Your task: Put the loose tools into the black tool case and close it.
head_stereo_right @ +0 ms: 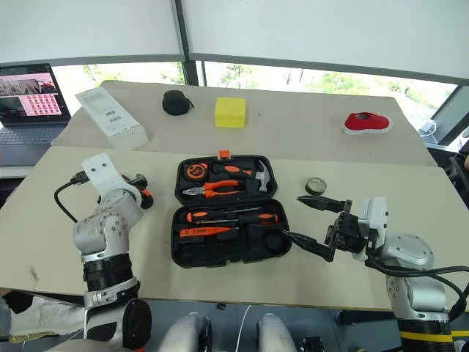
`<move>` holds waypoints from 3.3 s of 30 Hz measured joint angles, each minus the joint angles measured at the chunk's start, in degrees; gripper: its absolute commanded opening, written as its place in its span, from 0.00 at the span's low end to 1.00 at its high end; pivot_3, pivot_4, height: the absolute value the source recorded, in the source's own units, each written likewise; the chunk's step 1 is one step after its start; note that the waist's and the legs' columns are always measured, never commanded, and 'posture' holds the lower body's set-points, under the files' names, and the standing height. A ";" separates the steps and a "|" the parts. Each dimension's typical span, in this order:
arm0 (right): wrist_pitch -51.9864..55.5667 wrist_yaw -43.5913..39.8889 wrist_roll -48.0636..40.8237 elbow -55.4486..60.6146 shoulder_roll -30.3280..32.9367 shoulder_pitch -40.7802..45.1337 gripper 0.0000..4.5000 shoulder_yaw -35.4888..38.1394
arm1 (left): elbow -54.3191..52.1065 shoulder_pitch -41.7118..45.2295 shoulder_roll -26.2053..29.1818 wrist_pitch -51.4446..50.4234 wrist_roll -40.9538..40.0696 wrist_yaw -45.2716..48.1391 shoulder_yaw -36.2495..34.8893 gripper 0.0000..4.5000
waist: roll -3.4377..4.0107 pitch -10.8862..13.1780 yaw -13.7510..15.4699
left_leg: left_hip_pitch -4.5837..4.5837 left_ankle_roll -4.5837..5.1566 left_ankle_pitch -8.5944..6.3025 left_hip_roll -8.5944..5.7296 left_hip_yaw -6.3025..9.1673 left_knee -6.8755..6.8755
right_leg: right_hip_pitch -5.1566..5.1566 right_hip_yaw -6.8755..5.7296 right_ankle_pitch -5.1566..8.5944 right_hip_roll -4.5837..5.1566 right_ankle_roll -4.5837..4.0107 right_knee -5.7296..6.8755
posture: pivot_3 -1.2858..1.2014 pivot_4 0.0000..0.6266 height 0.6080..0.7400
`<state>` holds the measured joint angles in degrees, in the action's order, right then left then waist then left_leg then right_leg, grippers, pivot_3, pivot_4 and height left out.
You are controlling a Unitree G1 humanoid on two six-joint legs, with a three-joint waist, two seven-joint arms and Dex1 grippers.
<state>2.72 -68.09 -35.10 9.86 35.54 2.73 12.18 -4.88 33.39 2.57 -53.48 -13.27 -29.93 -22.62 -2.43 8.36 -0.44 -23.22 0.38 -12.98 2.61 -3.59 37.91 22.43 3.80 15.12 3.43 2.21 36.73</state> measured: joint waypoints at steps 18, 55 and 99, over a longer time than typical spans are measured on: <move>2.99 3.09 -1.85 4.77 0.13 -1.74 1.00 0.20 | 2.88 -0.07 0.30 -2.21 0.94 3.10 -2.48 0.38 | -0.02 0.01 0.38 | 0.02 -0.04 0.00 -0.01 0.00 0.00 | 0.01 -0.01 0.00 0.01 0.01 0.01 | 0.52 0.24 1.00; 8.74 -1.74 -3.56 11.09 12.53 -8.93 1.00 4.31 | -12.77 -1.81 43.50 19.16 2.14 97.90 48.22 0.38 | 0.01 0.26 0.46 | -0.59 -0.10 0.07 0.12 -0.25 0.02 | 0.66 -0.01 0.09 -0.14 -0.09 0.11 | 0.52 0.24 1.00; 10.16 -0.03 -2.18 9.82 7.75 -9.95 1.00 4.41 | -0.73 -9.11 30.71 38.81 0.94 99.32 42.48 0.02 | 0.07 0.23 1.10 | -0.60 -0.05 0.04 0.11 -0.22 0.51 | 0.54 -0.03 0.08 -0.15 -0.03 0.38 | 0.52 0.24 1.00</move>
<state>12.88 -68.12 -37.29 19.68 43.29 -7.22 16.59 -5.61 24.28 33.28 -14.67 -12.33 69.39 19.86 -2.36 8.59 0.65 -23.82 0.33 -12.94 2.73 -3.81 38.41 22.97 3.77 15.19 3.28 2.19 37.11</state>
